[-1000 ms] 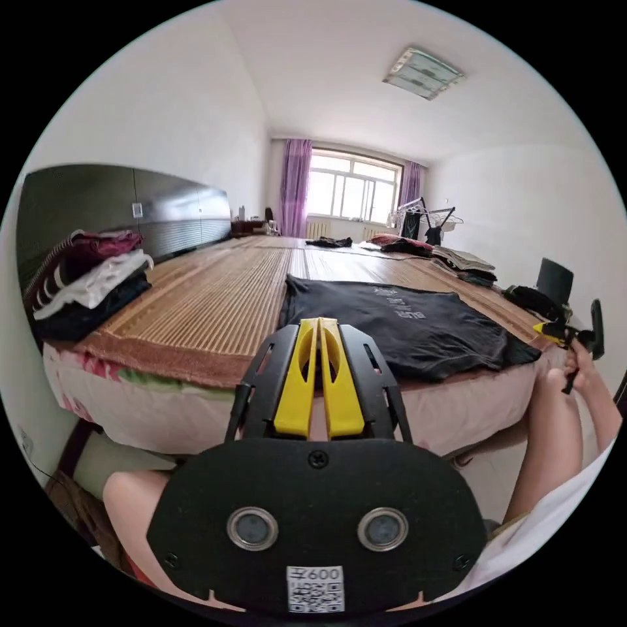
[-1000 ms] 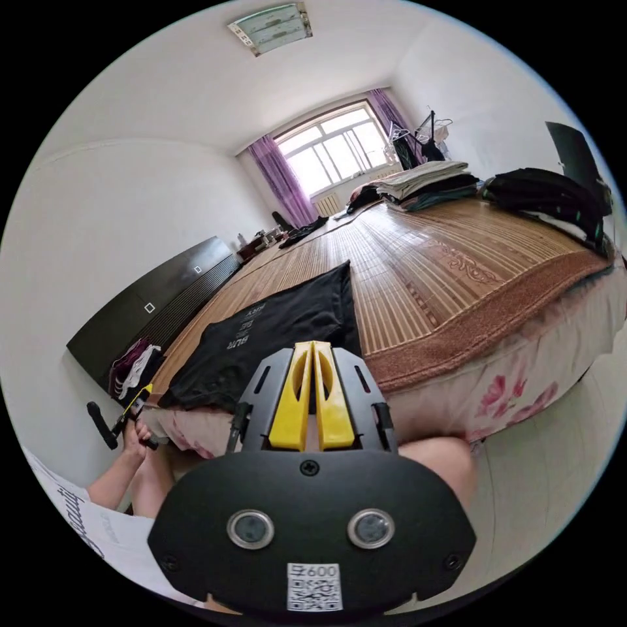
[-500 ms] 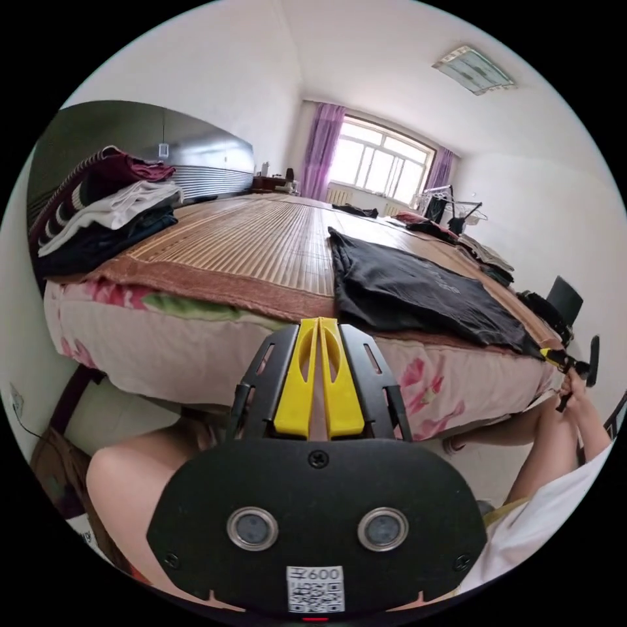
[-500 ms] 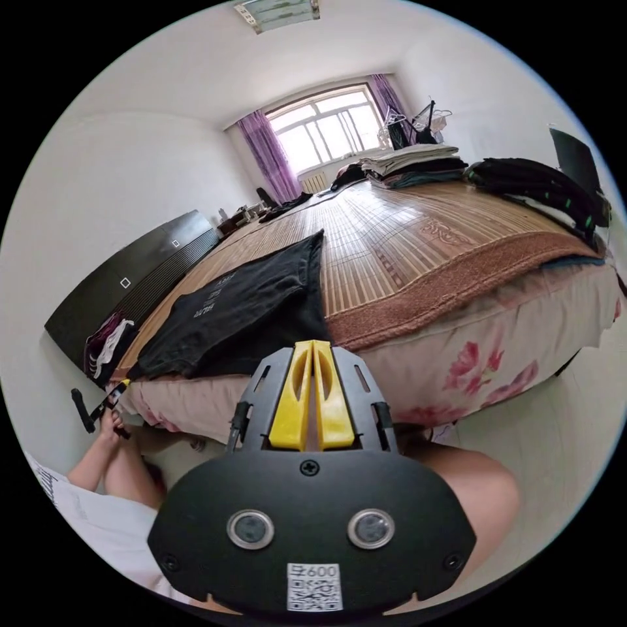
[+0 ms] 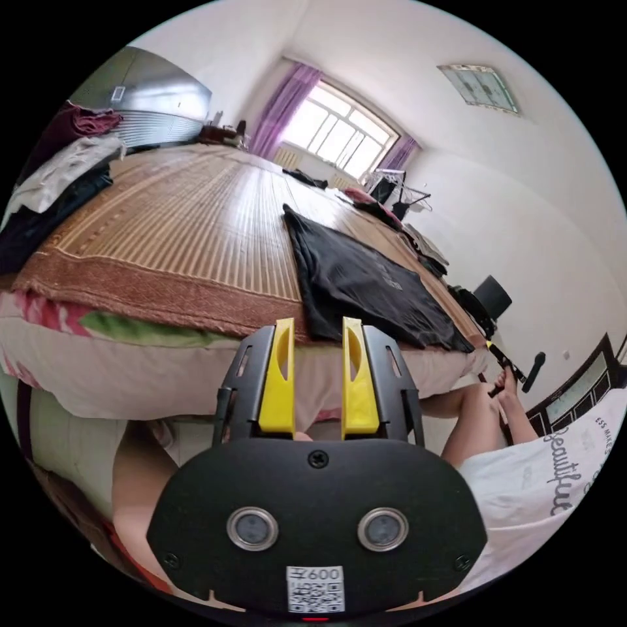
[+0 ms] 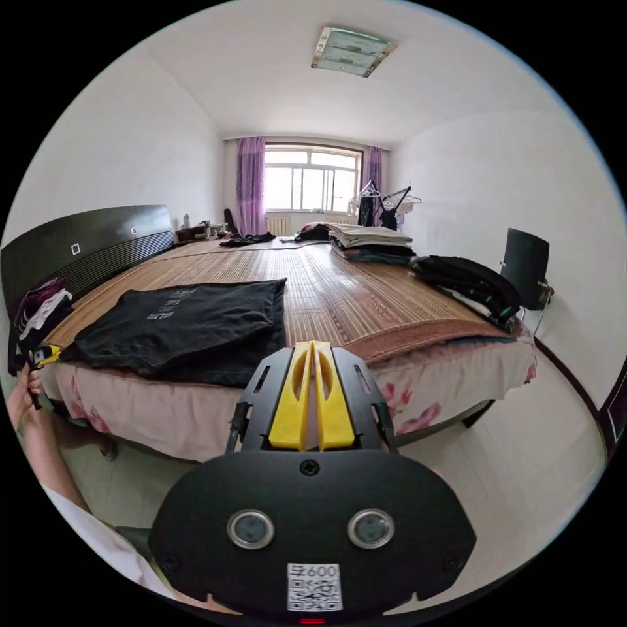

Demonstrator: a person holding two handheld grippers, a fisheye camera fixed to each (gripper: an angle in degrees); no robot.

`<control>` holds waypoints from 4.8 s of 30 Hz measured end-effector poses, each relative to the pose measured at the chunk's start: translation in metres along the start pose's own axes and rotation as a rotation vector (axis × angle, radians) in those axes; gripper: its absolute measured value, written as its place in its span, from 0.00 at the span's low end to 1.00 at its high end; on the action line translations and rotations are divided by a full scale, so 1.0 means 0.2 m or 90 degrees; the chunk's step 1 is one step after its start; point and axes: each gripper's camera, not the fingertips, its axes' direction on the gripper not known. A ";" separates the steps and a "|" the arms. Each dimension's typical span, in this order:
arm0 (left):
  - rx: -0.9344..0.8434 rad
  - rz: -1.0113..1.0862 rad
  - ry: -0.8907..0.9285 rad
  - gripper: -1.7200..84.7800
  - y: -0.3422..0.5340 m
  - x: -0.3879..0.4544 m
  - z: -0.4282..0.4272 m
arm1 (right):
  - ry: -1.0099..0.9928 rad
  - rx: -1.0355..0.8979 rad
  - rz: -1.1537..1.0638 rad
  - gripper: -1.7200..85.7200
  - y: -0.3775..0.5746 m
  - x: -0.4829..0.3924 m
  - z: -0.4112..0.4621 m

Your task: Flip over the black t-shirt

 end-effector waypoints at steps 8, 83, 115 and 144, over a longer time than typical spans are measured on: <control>0.025 -0.028 0.005 0.09 -0.02 -0.01 -0.07 | -0.084 -0.022 -0.104 0.01 0.16 -0.36 0.30; -0.045 -0.078 0.094 0.05 -0.31 0.49 -0.38 | -0.487 0.037 -0.279 0.15 0.97 -0.92 0.77; 0.016 -0.300 0.326 0.19 -0.74 0.18 -0.60 | -0.310 -0.108 -0.474 0.01 0.80 -2.71 0.95; -0.073 -0.393 0.227 0.04 -1.25 -0.07 -0.24 | -0.549 -0.039 -0.460 0.01 0.78 -2.19 0.04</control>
